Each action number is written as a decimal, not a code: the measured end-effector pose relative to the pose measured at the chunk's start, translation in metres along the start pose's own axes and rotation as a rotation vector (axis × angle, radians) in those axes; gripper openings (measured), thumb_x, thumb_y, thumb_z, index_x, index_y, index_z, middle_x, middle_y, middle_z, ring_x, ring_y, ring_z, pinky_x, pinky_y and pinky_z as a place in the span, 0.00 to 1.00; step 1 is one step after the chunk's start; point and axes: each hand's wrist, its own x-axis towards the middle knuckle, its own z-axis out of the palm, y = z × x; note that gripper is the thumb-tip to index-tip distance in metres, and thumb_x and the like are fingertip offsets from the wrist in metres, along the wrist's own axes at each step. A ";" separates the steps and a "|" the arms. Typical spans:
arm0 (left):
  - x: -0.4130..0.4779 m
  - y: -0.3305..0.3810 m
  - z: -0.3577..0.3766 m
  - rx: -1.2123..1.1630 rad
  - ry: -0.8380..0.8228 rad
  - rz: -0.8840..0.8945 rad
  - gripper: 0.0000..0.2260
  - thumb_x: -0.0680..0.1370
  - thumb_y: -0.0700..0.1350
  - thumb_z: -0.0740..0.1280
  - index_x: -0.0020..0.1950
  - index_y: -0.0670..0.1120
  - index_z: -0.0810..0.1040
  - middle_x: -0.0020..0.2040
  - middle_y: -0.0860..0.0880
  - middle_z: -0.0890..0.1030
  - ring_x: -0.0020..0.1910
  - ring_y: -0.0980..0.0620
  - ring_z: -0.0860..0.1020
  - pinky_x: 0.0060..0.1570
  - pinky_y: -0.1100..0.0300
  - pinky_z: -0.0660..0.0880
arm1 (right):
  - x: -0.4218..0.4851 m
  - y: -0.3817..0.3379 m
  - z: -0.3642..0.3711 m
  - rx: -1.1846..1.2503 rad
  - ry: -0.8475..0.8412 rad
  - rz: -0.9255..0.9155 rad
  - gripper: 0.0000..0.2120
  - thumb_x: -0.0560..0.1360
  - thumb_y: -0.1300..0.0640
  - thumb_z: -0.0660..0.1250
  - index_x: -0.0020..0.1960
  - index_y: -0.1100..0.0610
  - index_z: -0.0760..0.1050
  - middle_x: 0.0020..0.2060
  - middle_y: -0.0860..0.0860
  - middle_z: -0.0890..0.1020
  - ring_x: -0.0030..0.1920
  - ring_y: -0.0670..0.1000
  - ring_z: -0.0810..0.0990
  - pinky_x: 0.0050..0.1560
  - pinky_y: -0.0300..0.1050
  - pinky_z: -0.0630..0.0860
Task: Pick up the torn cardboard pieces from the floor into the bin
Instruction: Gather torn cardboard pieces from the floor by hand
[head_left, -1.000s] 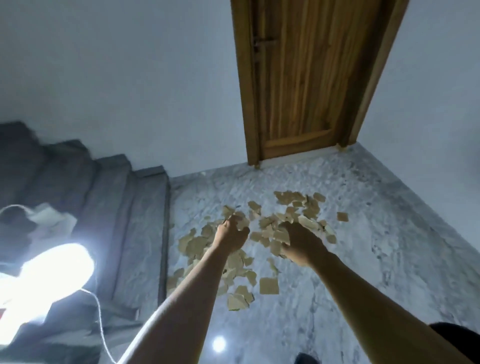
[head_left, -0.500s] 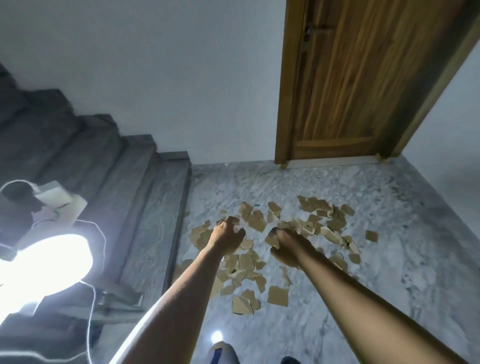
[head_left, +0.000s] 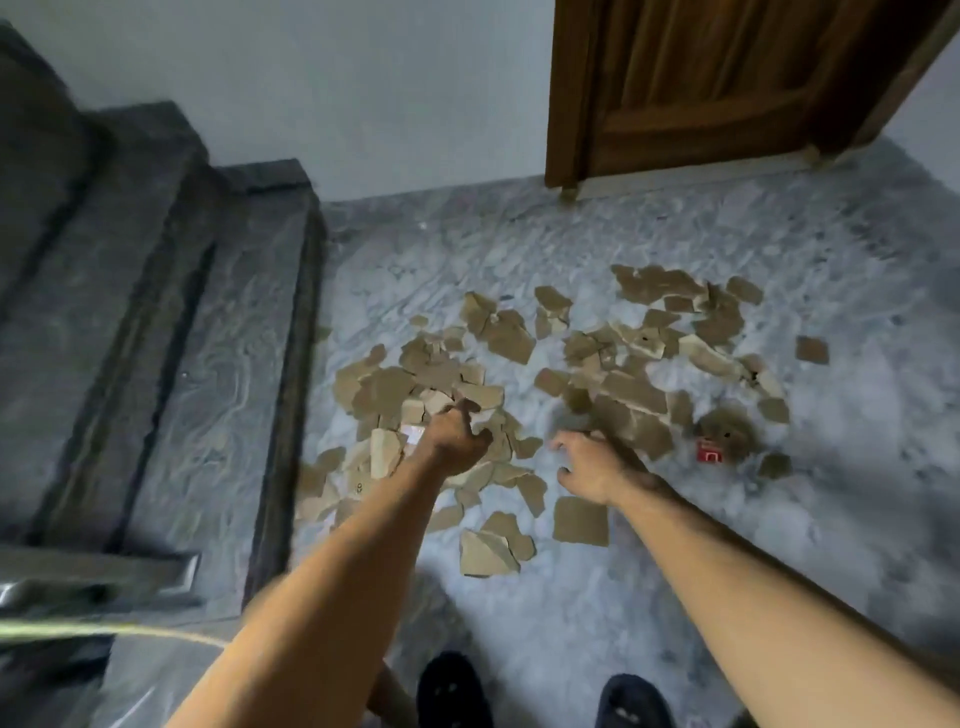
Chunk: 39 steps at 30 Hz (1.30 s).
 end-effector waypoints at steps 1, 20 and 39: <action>0.017 -0.018 0.019 0.011 -0.005 -0.002 0.23 0.77 0.50 0.66 0.70 0.46 0.70 0.65 0.40 0.77 0.65 0.41 0.75 0.64 0.53 0.72 | 0.017 0.006 0.021 -0.006 -0.001 0.004 0.19 0.77 0.52 0.67 0.67 0.48 0.72 0.62 0.54 0.77 0.59 0.58 0.78 0.58 0.49 0.77; 0.110 -0.253 0.266 0.349 -0.225 0.122 0.40 0.66 0.58 0.75 0.74 0.53 0.64 0.73 0.47 0.65 0.70 0.40 0.64 0.64 0.43 0.69 | 0.194 0.063 0.331 -0.209 -0.095 0.046 0.34 0.71 0.52 0.73 0.71 0.48 0.59 0.70 0.51 0.64 0.72 0.58 0.62 0.61 0.57 0.72; 0.128 -0.280 0.258 0.130 -0.221 0.079 0.27 0.62 0.53 0.77 0.61 0.56 0.77 0.53 0.51 0.83 0.54 0.48 0.80 0.52 0.57 0.76 | 0.199 0.090 0.313 0.519 0.024 0.078 0.06 0.69 0.64 0.78 0.44 0.65 0.84 0.36 0.52 0.83 0.36 0.46 0.76 0.30 0.28 0.68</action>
